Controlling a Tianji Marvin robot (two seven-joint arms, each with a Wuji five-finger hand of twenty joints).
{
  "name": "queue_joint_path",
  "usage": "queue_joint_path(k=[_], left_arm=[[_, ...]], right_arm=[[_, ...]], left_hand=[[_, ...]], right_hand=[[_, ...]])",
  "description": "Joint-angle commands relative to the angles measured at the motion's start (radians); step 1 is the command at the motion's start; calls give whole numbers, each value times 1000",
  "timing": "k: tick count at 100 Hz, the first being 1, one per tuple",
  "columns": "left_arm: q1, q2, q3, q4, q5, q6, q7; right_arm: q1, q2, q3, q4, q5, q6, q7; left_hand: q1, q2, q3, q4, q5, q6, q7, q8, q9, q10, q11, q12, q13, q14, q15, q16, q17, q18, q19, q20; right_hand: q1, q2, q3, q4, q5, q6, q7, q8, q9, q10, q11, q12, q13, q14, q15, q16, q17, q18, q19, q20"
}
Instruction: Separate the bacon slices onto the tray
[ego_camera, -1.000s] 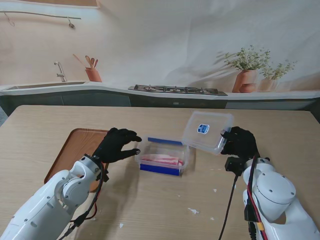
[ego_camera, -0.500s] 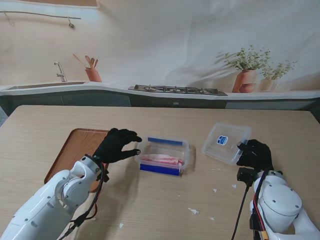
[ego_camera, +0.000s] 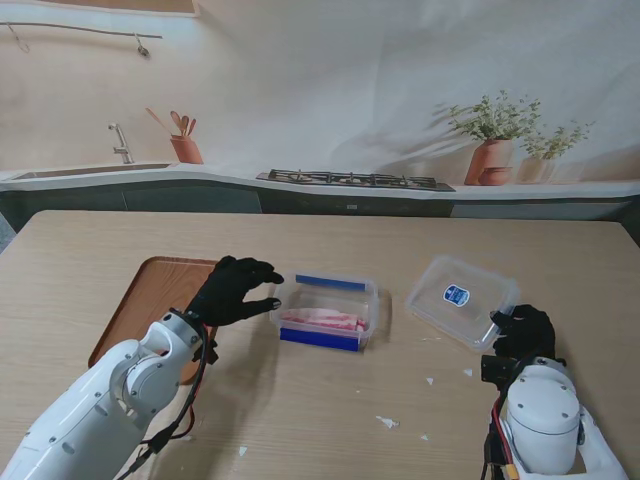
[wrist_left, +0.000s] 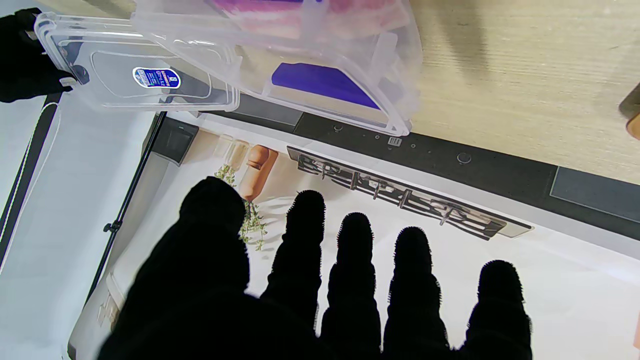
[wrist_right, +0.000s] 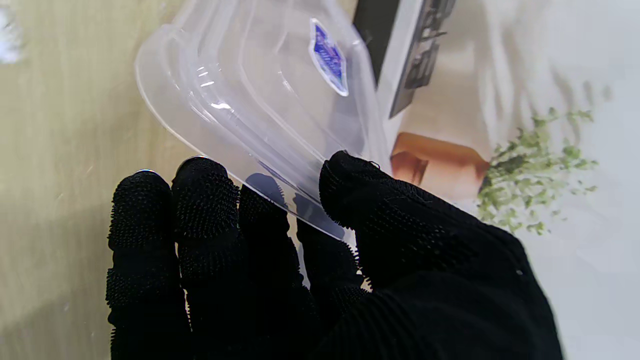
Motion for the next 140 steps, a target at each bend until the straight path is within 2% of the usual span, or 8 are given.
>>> queue_joint_path(k=[1, 10, 23, 50, 68, 82, 107, 140], left_arm=[[1, -2, 1, -3, -2, 5, -15], [1, -2, 2, -4, -4, 6, -17], [3, -2, 2, -7, -4, 6, -18], [8, -1, 0, -15, 0, 0, -19], [8, 0, 2, -18, 1, -1, -22], [9, 0, 2, -19, 0, -1, -23], [10, 0, 1, -22, 0, 0, -26], [14, 1, -7, -28, 5, -2, -23]], right_arm=[[-22, -12, -1, -4, 2, 8, 7], [-42, -13, 7, -18, -9, 19, 3], [-77, -10, 15, -36, -42, 25, 6], [-111, -13, 13, -42, -82, 29, -20], [-124, -12, 9, -46, -125, 42, -25], [-136, -8, 4, -56, -188, 89, -18], [-150, -5, -5, -66, -227, 91, -22], [-141, 44, -51, -98, -351, -85, 51]], left_hand=[[37, 52, -21, 32, 6, 1, -16, -6, -4, -31, -7, -5, -31, -20, -17, -13, -14, -9, -44, -4], [37, 51, -22, 32, 4, 1, -17, -7, -7, -29, -8, -5, -34, -20, -18, -13, -14, -9, -44, -4], [36, 49, -24, 32, -10, 0, -22, -8, -16, -31, -10, -6, -38, -20, -20, -14, -17, -10, -46, -5], [36, 47, -25, 33, -17, 6, -19, -7, -20, -22, -9, -6, -41, -16, -21, -13, -18, -9, -46, -4], [35, 45, -27, 33, -20, 6, -19, -7, -23, -19, -10, -6, -43, -18, -22, -13, -19, -10, -46, -5], [33, 44, -29, 33, -27, 8, -18, -6, -26, -16, -11, -7, -45, -18, -23, -14, -20, -10, -47, -5], [31, 44, -32, 34, -33, 12, -16, -5, -29, -14, -12, -8, -47, -19, -25, -14, -21, -11, -47, -5], [30, 43, -34, 34, -29, 20, -14, -5, -27, -9, -9, -7, -45, -17, -23, -13, -19, -9, -47, -5]], right_hand=[[36, 61, 5, 89, -41, -79, 6, -31, -35, -49, 47, -8, -50, 12, -23, -19, -39, -53, -2, -20], [12, 96, -61, 101, -114, -60, -56, -92, -149, -55, 22, -53, -167, 21, -95, -62, -137, -81, -62, -59], [-66, 183, -85, 192, -139, -29, -391, -66, -332, -80, -66, -156, -359, 2, -253, -157, -295, -146, -156, -82], [-127, 215, -202, 195, -294, 9, -646, -97, -588, -101, -316, -385, -635, -88, -595, -309, -447, -226, -472, -104], [-209, 209, -268, 188, -367, 51, -803, -110, -583, -97, -773, -560, -753, -144, -854, -418, -516, -263, -770, -69], [-245, 221, -324, 186, -395, 82, -883, -112, -593, -83, -947, -628, -764, -151, -1016, -457, -558, -286, -898, -11], [-248, 233, -347, 184, -387, 62, -901, -112, -596, -96, -968, -634, -773, -162, -1041, -449, -576, -297, -921, 2], [-224, 231, -339, 188, -329, -14, -814, -96, -576, -138, -843, -571, -758, -180, -1017, -425, -564, -303, -946, 32]])
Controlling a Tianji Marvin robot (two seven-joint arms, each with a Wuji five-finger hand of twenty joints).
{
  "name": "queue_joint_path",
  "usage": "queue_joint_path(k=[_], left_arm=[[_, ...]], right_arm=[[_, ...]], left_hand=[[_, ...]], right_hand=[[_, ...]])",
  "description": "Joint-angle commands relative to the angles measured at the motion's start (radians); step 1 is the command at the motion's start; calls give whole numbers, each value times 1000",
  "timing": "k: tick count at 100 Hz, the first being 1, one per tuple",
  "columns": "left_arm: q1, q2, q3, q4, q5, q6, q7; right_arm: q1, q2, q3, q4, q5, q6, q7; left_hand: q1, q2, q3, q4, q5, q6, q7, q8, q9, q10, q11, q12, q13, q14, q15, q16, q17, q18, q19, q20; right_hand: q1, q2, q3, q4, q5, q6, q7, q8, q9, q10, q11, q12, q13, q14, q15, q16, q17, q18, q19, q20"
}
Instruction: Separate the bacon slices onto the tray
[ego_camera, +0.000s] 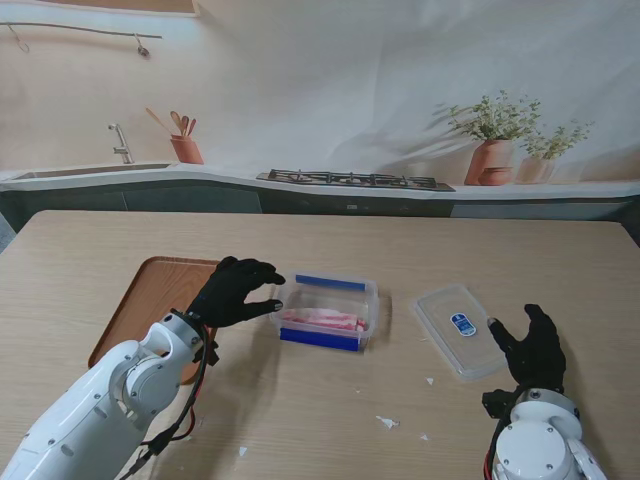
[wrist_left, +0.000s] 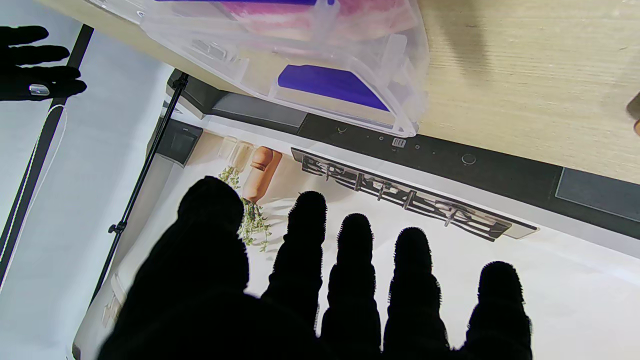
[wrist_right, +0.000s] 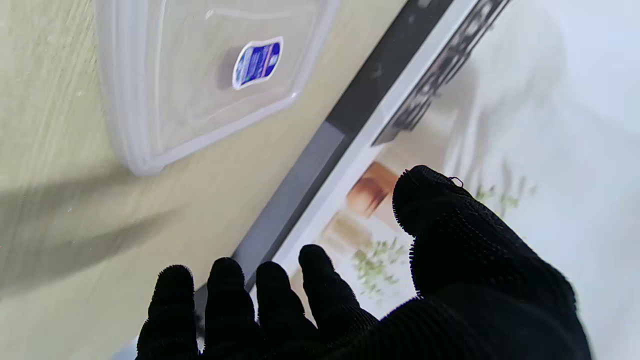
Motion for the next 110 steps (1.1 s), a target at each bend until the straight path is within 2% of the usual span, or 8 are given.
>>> queue_joint_path(k=[1, 10, 18, 26, 45, 70, 83, 110], left_arm=[[4, 0, -3, -9, 2, -2, -13], [6, 0, -4, -11, 0, -1, -17], [7, 2, -8, -13, -1, -1, -26], [7, 5, -13, -16, -1, 3, -48], [11, 26, -28, -40, -16, 46, -181], [4, 29, -32, -31, -2, 31, -182], [2, 29, -33, -28, 0, 31, -178], [-2, 31, -28, -23, 5, 32, -188]], right_arm=[[11, 5, -19, -34, 7, -5, 30], [32, 20, -44, -46, -31, -31, 67], [54, 37, -67, -51, -87, -68, 102], [83, 56, -92, -54, -150, -107, 146], [187, 100, -151, -55, -229, -139, 313], [364, 117, -271, 13, -175, -97, 432], [446, 134, -340, 79, -243, -111, 493], [525, 130, -461, 221, -339, -80, 446]], left_hand=[[31, 42, -21, 34, -28, 8, -4, -5, -22, -9, -9, -7, -44, -18, -21, -13, -11, -9, -46, -5], [30, 38, -22, 34, -31, 10, -6, -6, -24, -8, -9, -7, -43, -18, -21, -12, -7, -9, -45, -5], [31, 25, -22, 35, -40, 15, -10, -8, -34, -6, -12, -8, -48, -17, -23, -13, -1, -7, -43, -4], [24, -18, -30, 35, -67, 29, -22, -12, -59, -4, -20, -10, -67, -16, -31, -16, 1, -5, -43, -5], [-76, -123, -16, 51, -195, 82, -90, -51, -152, 3, -109, -67, -124, -25, -142, -53, -21, -25, -50, -8], [-88, -124, 12, 48, -194, 61, -93, -58, -150, 2, -137, -85, -129, -27, -170, -47, -7, -27, -49, -12], [-84, -124, 21, 45, -186, 56, -81, -52, -148, 1, -119, -75, -126, -28, -164, -40, -4, -24, -49, -14], [-83, -129, 33, 43, -179, 37, -73, -49, -147, -4, -105, -67, -124, -30, -160, -39, -6, -24, -52, -18]], right_hand=[[-1, 5, 15, 33, 16, -40, 35, 9, 0, -34, 74, 34, -18, -27, 32, 20, 8, -34, -27, 30], [16, -12, 67, 30, 61, -61, 109, 0, 3, -37, 232, 99, -5, -11, 131, 46, 52, -28, -24, 42], [58, -21, 124, 30, 150, -77, 182, -20, 9, -26, 506, 200, 61, 22, 251, 65, 138, -4, -3, 47], [83, -18, 159, 32, 243, -80, 239, -24, 95, -17, 575, 219, 130, 56, 339, 84, 210, 25, 22, 49], [110, -11, 195, 35, 288, -80, 274, -22, 173, -17, 608, 234, 199, 75, 413, 110, 280, 60, 55, 54], [109, -13, 203, 33, 294, -78, 270, -28, 171, -17, 605, 235, 196, 76, 412, 108, 279, 59, 54, 48], [99, -16, 201, 32, 317, -97, 271, -32, 182, -21, 594, 231, 203, 79, 409, 106, 281, 63, 55, 44], [98, -19, 206, 32, 271, -87, 238, -50, 114, -17, 570, 224, 157, 73, 388, 97, 253, 54, 46, 37]])
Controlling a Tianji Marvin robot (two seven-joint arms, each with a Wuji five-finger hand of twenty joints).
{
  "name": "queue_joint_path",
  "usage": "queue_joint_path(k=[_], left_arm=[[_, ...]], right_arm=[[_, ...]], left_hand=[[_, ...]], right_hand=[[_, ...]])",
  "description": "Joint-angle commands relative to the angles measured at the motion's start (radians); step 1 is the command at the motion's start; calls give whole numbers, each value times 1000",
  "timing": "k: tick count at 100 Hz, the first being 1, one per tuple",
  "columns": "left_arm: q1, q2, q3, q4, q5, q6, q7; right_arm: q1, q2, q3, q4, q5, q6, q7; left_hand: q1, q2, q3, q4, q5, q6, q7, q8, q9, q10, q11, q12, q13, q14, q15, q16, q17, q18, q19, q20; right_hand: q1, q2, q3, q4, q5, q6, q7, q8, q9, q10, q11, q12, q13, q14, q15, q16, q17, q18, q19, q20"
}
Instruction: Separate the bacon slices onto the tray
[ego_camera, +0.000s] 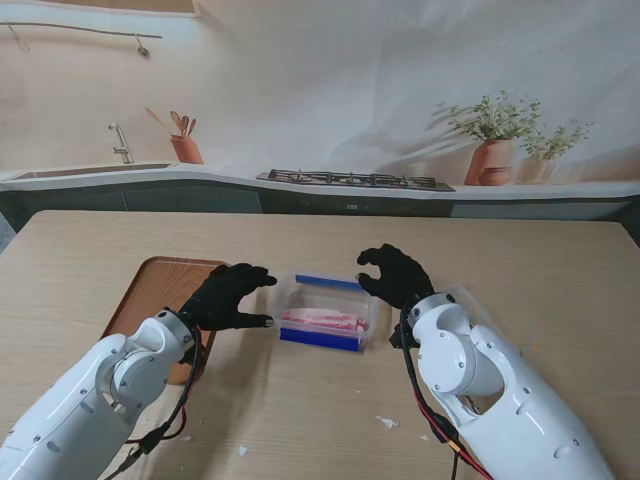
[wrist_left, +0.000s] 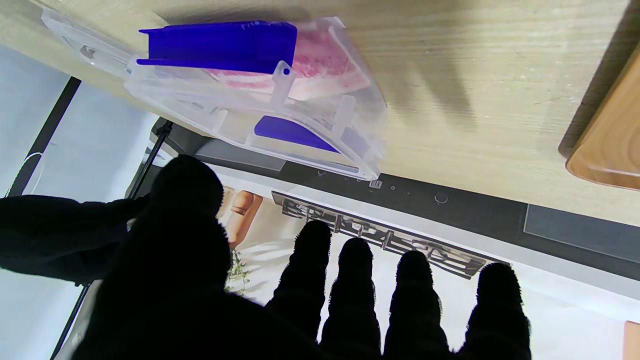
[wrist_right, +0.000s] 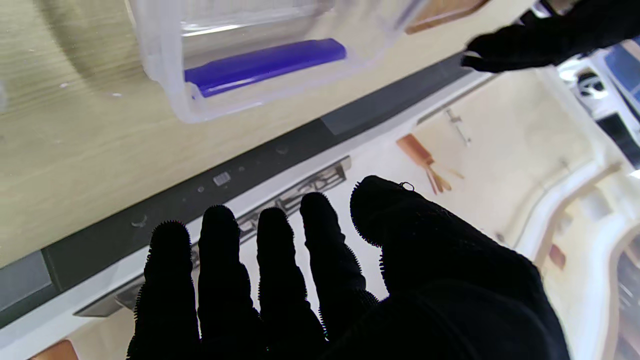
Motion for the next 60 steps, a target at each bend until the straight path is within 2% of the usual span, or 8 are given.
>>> queue_joint_path(k=[1, 10, 19, 31, 52, 60], left_arm=[[0, 1, 2, -1, 2, 0, -16], [-2, 1, 5, 0, 3, -1, -18], [-4, 2, 7, 0, 4, -2, -19], [-6, 2, 10, 1, 5, -1, -20], [-7, 1, 13, 3, 4, 0, -19], [-6, 1, 13, 3, 4, 0, -18]], right_arm=[[-3, -13, -14, 44, -60, 4, 11], [11, -9, -34, 100, -124, -7, -14], [18, -11, -43, 132, -140, -2, -38], [13, -2, -44, 140, -171, 3, -19], [-2, 6, -48, 151, -212, 13, -11], [-4, 10, -52, 156, -222, 20, 3]], left_hand=[[-23, -8, 13, 43, 3, -24, 14, -1, -18, -4, 9, 6, -22, -29, -7, 0, 0, -14, -42, -16], [-24, -7, 15, 42, 3, -27, 16, 0, -18, -8, 12, 7, -21, -30, -6, 0, 0, -14, -42, -17], [-25, -6, 17, 42, 2, -30, 17, 1, -19, -7, 14, 8, -22, -30, -5, -1, -1, -15, -42, -18], [-27, -3, 19, 41, 1, -34, 18, 1, -19, -7, 14, 8, -22, -31, -5, -1, -2, -15, -43, -19], [-28, -1, 19, 40, 1, -34, 21, 3, -19, -7, 14, 9, -22, -30, -5, -2, -3, -15, -43, -20], [-29, 2, 19, 40, 1, -36, 22, 3, -19, -7, 14, 9, -22, -29, -5, -2, -4, -16, -43, -21]], right_hand=[[0, -17, 22, 32, -14, -16, -11, -14, -56, -13, -5, -5, -41, 3, -8, -2, -21, -2, 9, 13], [-12, -39, 28, 30, -23, -52, -10, -15, -93, -18, 2, -3, -62, -6, 3, 2, -28, -10, 11, 16], [-18, -55, 36, 28, -38, -105, -11, -18, -99, -9, 7, -4, -63, -4, 18, 9, -25, -9, 16, 20], [-43, -82, 38, 23, -78, -178, -19, -29, -116, 1, -9, -13, -66, -5, 33, 14, -24, -9, 21, 24], [-80, -120, 58, 16, -122, -184, 27, -43, -104, 0, 44, 3, -43, 0, 118, 52, 1, -6, 63, 41], [-89, -126, 62, 14, -165, -165, 30, -45, -115, -8, 72, 13, -39, -4, 145, 65, 3, -5, 85, 41]])
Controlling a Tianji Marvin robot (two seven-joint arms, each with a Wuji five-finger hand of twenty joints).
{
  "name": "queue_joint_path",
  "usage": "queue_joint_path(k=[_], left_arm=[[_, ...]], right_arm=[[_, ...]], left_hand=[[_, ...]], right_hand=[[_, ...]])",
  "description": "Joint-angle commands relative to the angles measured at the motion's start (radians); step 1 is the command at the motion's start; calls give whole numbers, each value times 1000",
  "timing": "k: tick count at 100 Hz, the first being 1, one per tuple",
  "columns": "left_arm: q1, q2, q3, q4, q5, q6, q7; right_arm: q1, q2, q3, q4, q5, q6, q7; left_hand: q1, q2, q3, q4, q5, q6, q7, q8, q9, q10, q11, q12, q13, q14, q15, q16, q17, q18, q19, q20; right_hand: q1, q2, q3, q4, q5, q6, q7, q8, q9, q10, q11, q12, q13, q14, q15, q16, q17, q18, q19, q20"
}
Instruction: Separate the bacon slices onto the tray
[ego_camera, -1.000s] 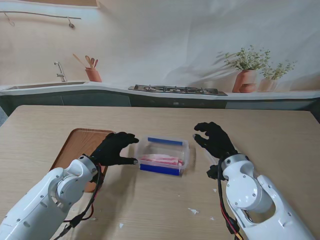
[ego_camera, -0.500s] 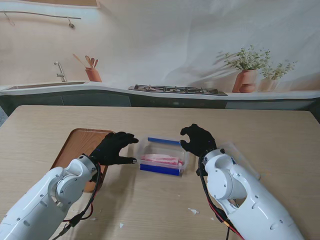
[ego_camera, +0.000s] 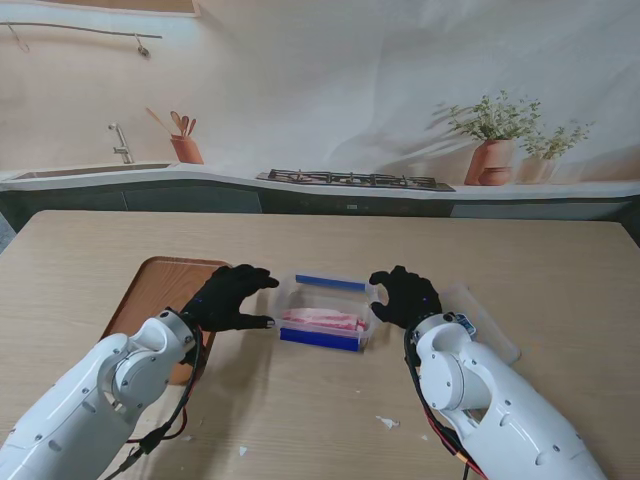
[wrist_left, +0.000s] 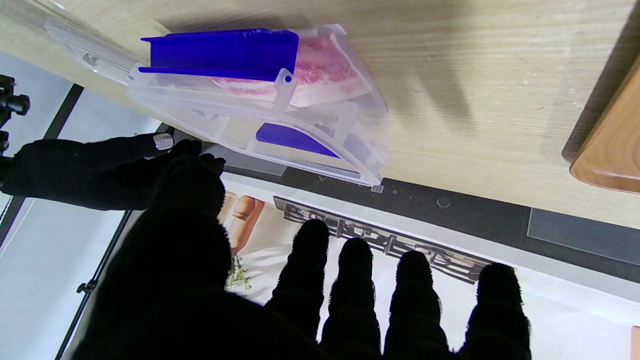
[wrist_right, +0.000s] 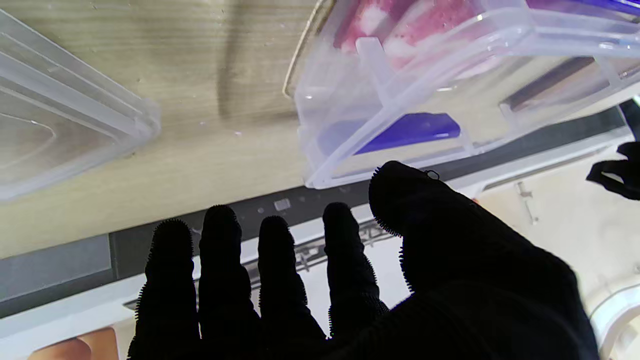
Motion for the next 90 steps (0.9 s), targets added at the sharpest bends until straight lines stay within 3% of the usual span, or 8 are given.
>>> queue_joint_path(k=[1, 17, 20, 30, 32, 37, 65, 90], left_arm=[[1, -1, 1, -2, 1, 0, -14], [2, -1, 1, -1, 1, -1, -12], [2, -1, 2, -1, 1, -1, -12], [1, -1, 3, 0, 2, -2, -11], [1, -1, 3, 0, 2, -2, -10], [0, -1, 4, 1, 2, -3, -10], [4, -2, 8, -8, -3, -3, -12], [26, 2, -32, -99, 3, -13, -43]], right_arm=[[-12, 0, -7, 10, -8, 10, 30], [-4, -9, -21, 47, 15, -1, -8], [-4, -10, -23, 52, 18, -5, -13], [-3, -14, -27, 69, 18, -19, -40], [-2, -15, -28, 72, 18, -22, -47], [-2, -16, -29, 77, 20, -27, -53], [9, -16, -44, 98, 41, -37, -36], [3, -19, -23, 111, 55, -118, -69]], left_hand=[[-29, 2, 8, 40, 0, -23, 12, 3, -19, -7, 12, 9, -22, -28, -5, -2, -4, -16, -43, -11], [-28, 4, 8, 39, 1, -24, 13, 4, -20, -7, 11, 9, -23, -28, -5, -3, -4, -15, -43, -11], [-28, 4, 7, 39, 1, -24, 13, 4, -19, -6, 11, 9, -22, -28, -5, -3, -4, -16, -43, -11], [-28, 6, 6, 39, 2, -24, 14, 4, -19, -6, 12, 9, -22, -28, -5, -3, -5, -15, -43, -12], [-28, 6, 6, 39, 2, -25, 14, 4, -19, -6, 12, 9, -22, -29, -4, -3, -5, -16, -43, -12], [-27, 7, 6, 39, 4, -24, 15, 5, -18, -6, 12, 9, -22, -29, -5, -3, -5, -16, -43, -12], [-23, 8, 5, 40, 18, -22, 22, 8, -15, 4, 28, 18, -18, -21, 4, 1, -6, -10, -42, -12], [-1, -14, 27, 41, 93, -22, 49, 23, 36, 15, 95, 53, 12, -3, 80, 36, 15, 4, -34, -9]], right_hand=[[-17, -32, 30, 14, -52, -13, 4, -7, -35, -9, 47, 17, -2, -4, 32, 18, 10, -3, 38, 27], [-25, -42, 39, 11, -110, -44, 43, 31, -44, -36, 117, 37, 65, 11, 52, 27, 17, 12, 160, -7], [-24, -44, 45, 10, -104, -36, 48, 38, -37, -36, 129, 40, 75, 8, 57, 34, 5, 11, 237, -88], [-20, -50, 64, 9, -75, -23, 74, 48, -13, -45, 182, 79, 113, -3, 110, 60, -2, 2, 377, -102], [-17, -51, 70, 8, -69, -20, 83, 49, -3, -47, 180, 99, 123, -3, 117, 65, -7, 1, 429, -158], [-12, -52, 77, 8, -56, -19, 92, 51, 11, -50, 187, 108, 137, -7, 131, 71, -10, -1, 472, -172], [9, -51, 96, 9, -34, 22, 104, 50, 27, -61, 190, 112, 157, -12, 139, 75, -9, -5, 516, -187], [-42, -50, 71, 8, -134, 56, 55, 27, -68, -55, 101, 45, 80, -9, 78, 49, -67, -4, 478, -231]])
